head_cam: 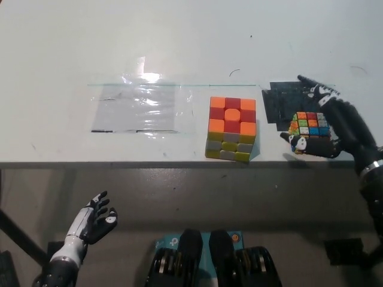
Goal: The robot uses its right hand to pick up the small cube kept on the middle on the desk and place it on the bigger cube kept next to it
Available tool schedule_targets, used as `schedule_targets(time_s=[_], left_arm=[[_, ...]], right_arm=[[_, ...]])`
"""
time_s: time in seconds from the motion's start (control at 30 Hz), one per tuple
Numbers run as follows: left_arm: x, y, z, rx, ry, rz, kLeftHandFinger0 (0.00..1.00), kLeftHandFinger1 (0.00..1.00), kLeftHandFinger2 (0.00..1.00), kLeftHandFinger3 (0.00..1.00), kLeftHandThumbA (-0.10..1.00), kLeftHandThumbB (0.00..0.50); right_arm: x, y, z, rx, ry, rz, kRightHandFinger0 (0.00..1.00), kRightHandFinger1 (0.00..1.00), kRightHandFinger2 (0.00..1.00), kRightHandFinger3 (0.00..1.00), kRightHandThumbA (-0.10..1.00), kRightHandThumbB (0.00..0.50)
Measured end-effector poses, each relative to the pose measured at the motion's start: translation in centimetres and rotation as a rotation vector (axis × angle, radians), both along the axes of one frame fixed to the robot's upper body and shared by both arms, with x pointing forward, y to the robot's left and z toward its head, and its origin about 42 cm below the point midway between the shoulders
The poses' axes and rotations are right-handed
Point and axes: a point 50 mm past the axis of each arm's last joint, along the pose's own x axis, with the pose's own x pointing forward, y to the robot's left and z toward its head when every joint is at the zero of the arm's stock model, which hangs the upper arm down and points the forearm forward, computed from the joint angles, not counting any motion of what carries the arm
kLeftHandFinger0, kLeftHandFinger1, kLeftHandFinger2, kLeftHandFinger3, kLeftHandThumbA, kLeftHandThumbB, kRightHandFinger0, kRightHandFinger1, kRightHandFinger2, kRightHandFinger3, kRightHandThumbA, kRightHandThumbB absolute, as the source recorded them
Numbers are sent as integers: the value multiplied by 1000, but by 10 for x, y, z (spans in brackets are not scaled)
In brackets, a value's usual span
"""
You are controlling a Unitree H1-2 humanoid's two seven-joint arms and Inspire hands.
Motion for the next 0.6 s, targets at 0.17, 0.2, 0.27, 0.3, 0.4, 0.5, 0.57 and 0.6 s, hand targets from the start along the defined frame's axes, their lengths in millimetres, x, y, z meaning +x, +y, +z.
schedule_targets(time_s=[0.17, 0.2, 0.27, 0.3, 0.4, 0.5, 0.57, 0.6], left_arm=[[0, 1, 1, -1, -2, 5, 1000, 1000, 1000, 1000, 325, 211], [1, 1, 1, 0, -2, 5, 1000, 1000, 1000, 1000, 321, 208], [1, 1, 2, -1, -5, 5, 1000, 1000, 1000, 1000, 329, 202], [1, 1, 2, 0, -7, 4, 1000, 1000, 1000, 1000, 331, 200], [1, 1, 4, 0, -12, 3, 1000, 1000, 1000, 1000, 346, 203], [2, 2, 4, 2, -13, 4, 1000, 1000, 1000, 1000, 334, 208], [2, 3, 4, 1, -14, 7, 1000, 1000, 1000, 1000, 331, 208], [2, 3, 4, 1, -14, 8, 1000, 1000, 1000, 1000, 328, 210]], right_arm=[[8, 1, -20, 7, 51, -8, 1000, 1000, 1000, 1000, 834, 357], [9, 1, -22, 8, 57, -10, 1000, 1000, 1000, 1000, 818, 351], [11, 3, -24, 12, 56, -7, 1000, 1000, 1000, 1000, 775, 350], [12, 4, -24, 14, 54, -5, 1000, 1000, 1000, 1000, 743, 337], [13, 6, -27, 18, 46, 1, 1000, 1000, 1000, 1000, 679, 327], [14, 6, -30, 22, 39, 4, 1000, 1000, 1000, 1000, 668, 322], [14, 6, -31, 23, 34, 5, 1000, 1000, 1000, 1000, 658, 317], [15, 6, -31, 23, 34, 5, 1000, 1000, 1000, 1000, 677, 313]])
